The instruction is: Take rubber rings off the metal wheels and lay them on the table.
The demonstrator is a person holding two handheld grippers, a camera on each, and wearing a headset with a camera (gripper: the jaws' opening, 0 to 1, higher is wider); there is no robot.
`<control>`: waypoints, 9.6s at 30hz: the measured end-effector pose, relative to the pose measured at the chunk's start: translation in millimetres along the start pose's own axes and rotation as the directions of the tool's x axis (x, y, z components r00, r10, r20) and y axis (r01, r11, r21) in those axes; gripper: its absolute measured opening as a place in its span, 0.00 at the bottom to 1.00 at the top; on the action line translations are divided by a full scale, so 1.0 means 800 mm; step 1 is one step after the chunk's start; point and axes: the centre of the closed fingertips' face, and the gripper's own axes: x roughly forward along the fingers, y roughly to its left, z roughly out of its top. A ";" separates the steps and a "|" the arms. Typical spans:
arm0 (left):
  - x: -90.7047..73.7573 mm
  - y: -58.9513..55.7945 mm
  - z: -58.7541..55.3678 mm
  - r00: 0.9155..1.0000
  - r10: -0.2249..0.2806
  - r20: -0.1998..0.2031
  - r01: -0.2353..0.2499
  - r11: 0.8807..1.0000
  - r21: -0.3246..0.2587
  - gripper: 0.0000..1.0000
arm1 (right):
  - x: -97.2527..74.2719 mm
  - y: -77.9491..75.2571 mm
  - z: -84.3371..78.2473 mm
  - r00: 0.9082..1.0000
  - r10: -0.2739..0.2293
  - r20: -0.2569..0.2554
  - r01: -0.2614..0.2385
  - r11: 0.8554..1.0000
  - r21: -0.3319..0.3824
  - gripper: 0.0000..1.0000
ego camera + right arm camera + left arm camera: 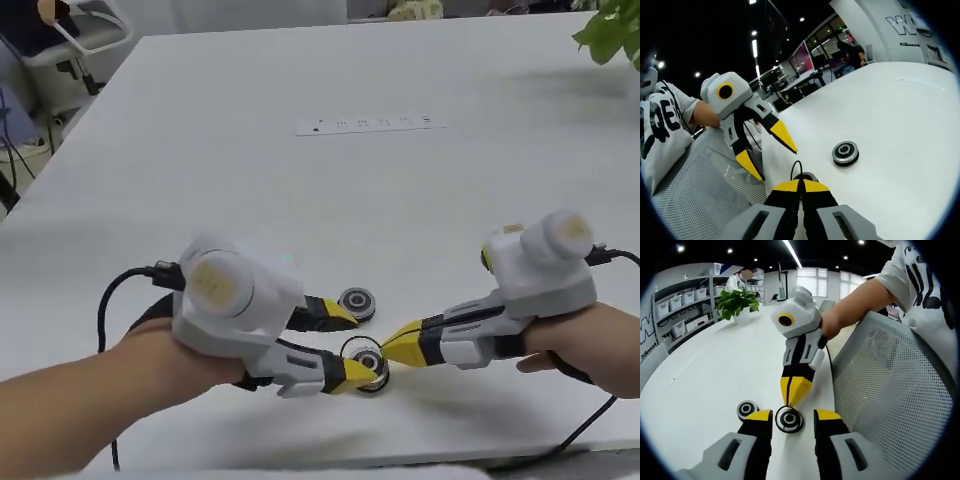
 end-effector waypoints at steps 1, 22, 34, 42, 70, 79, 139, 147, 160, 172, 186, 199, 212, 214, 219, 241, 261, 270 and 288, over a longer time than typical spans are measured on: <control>-0.004 -0.001 0.001 1.000 0.002 0.005 -0.002 1.000 -0.003 0.30 | 0.000 0.000 0.001 1.000 0.000 0.002 0.000 1.000 0.000 0.00; -0.057 -0.003 0.010 0.995 0.067 0.080 -0.065 0.998 -0.028 0.47 | 0.000 0.011 0.013 1.000 0.005 0.006 -0.005 1.000 -0.016 0.00; -0.072 0.001 0.008 0.990 0.102 0.098 -0.098 0.994 -0.046 0.59 | 0.008 0.016 0.029 1.000 0.019 0.016 -0.018 0.999 -0.030 0.00; -0.085 0.007 0.001 0.986 0.134 0.100 -0.128 0.989 -0.071 0.64 | 0.020 0.018 0.035 0.999 0.029 0.014 -0.028 0.999 -0.037 0.00; -0.096 0.008 -0.025 0.981 0.174 0.081 -0.161 0.977 -0.143 0.75 | 0.058 -0.009 0.032 0.999 -0.023 -0.026 0.022 0.999 -0.048 0.00; -0.098 0.009 -0.026 0.981 0.177 0.081 -0.164 0.976 -0.145 0.75 | 0.070 -0.016 0.026 0.997 -0.058 -0.048 0.055 0.997 -0.063 0.00; -0.060 0.008 -0.003 0.995 0.083 0.053 -0.078 0.992 -0.099 0.68 | -0.018 -0.006 0.036 0.991 -0.124 0.057 0.131 0.983 -0.126 0.22; -0.047 0.010 -0.002 0.997 0.065 0.050 -0.060 0.993 -0.100 0.66 | -0.018 -0.003 0.018 0.992 -0.123 0.022 0.125 0.981 -0.148 0.25; -0.032 0.015 -0.004 0.998 0.043 0.048 -0.037 0.992 -0.122 0.60 | -0.011 -0.009 -0.017 0.991 -0.116 -0.065 0.099 0.970 -0.222 0.23; -0.017 0.016 -0.009 0.999 0.018 0.028 -0.014 0.993 -0.119 0.55 | -0.005 -0.011 -0.029 0.988 -0.103 -0.111 0.072 0.964 -0.256 0.20; 0.002 0.011 -0.021 1.000 -0.021 -0.003 0.021 0.992 -0.125 0.45 | 0.008 -0.008 -0.036 0.985 -0.089 -0.146 0.044 0.957 -0.288 0.17; 0.024 0.004 -0.022 0.998 -0.057 -0.007 0.056 0.987 -0.150 0.36 | 0.013 -0.010 -0.041 0.984 -0.087 -0.153 0.038 0.954 -0.297 0.13; 0.037 0.004 -0.026 0.998 -0.066 0.000 0.065 0.977 -0.205 0.24 | 0.013 -0.010 -0.040 0.986 -0.091 -0.142 0.045 0.953 -0.298 0.12; 0.038 0.004 -0.029 0.998 -0.067 -0.006 0.064 0.977 -0.202 0.23 | 0.013 -0.010 -0.040 0.986 -0.091 -0.142 0.045 0.953 -0.300 0.12; 0.041 0.000 -0.035 0.997 -0.070 -0.027 0.064 0.982 -0.176 0.19 | 0.013 -0.011 -0.040 0.985 -0.093 -0.142 0.046 0.952 -0.303 0.12; 0.044 0.005 -0.037 0.999 -0.003 -0.047 0.004 1.000 0.026 0.07 | 0.013 -0.013 -0.041 0.983 -0.115 -0.144 0.063 0.943 -0.327 0.09; 0.045 0.005 -0.038 0.999 0.013 -0.053 -0.011 0.999 0.044 0.07 | 0.004 -0.018 -0.036 0.989 -0.107 -0.099 0.096 0.990 -0.106 0.00; 0.046 0.006 -0.037 0.998 0.017 -0.054 -0.015 0.999 0.042 0.07 | 0.001 -0.016 -0.030 0.993 -0.103 -0.059 0.101 0.994 -0.038 0.00; 0.046 0.002 -0.033 0.998 0.025 -0.062 -0.023 0.999 0.041 0.07 | 0.003 -0.001 -0.020 0.997 -0.079 -0.014 0.080 0.997 0.025 0.00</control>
